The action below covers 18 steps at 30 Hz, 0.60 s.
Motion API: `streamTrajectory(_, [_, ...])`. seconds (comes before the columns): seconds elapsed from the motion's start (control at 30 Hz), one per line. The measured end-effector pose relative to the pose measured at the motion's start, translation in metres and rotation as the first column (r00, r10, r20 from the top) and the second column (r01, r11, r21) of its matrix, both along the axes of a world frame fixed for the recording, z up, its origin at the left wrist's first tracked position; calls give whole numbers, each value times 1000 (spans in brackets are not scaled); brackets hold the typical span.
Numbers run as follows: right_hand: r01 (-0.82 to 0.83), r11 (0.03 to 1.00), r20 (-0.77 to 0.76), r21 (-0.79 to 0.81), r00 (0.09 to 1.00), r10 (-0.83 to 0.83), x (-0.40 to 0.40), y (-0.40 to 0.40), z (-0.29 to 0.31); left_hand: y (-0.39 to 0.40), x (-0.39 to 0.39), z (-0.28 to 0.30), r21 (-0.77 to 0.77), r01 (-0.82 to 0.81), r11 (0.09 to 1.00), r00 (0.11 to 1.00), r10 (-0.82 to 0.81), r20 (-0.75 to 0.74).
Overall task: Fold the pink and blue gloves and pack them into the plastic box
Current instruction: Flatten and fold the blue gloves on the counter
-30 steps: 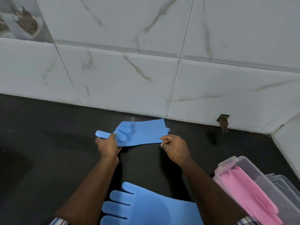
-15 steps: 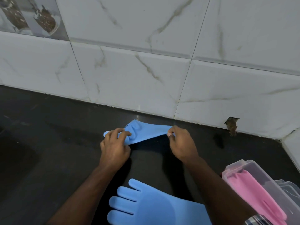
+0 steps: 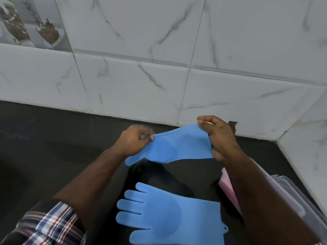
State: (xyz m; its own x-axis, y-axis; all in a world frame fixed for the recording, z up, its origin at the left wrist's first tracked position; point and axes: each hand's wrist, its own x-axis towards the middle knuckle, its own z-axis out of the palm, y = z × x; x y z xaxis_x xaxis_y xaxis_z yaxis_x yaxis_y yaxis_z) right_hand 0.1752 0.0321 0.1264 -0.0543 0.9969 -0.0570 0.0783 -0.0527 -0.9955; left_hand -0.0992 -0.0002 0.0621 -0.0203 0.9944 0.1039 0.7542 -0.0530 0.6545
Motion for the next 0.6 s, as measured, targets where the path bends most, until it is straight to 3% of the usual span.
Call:
streamTrajectory(0.23, [89, 993, -29, -72, 995, -92, 37, -32, 17, -8, 14, 36, -84, 145, 986, 949, -114, 294])
streamTrajectory(0.37, [42, 993, -69, -113, 996, -50, 55, -45, 11, -15, 21, 51, -167, 213, 963, 903, -129, 409])
streamTrajectory(0.5, [-116, 976, 111, -182, 984, 138, 65, -64, -5, -24, 31, 52, -267, 256, 929, 862, -94, 499])
streamTrajectory(0.6, [-91, 982, 211, -165, 970, 125, 71, -76, -17, -28, 32, 46, -313, 268, 911, 871, -91, 482])
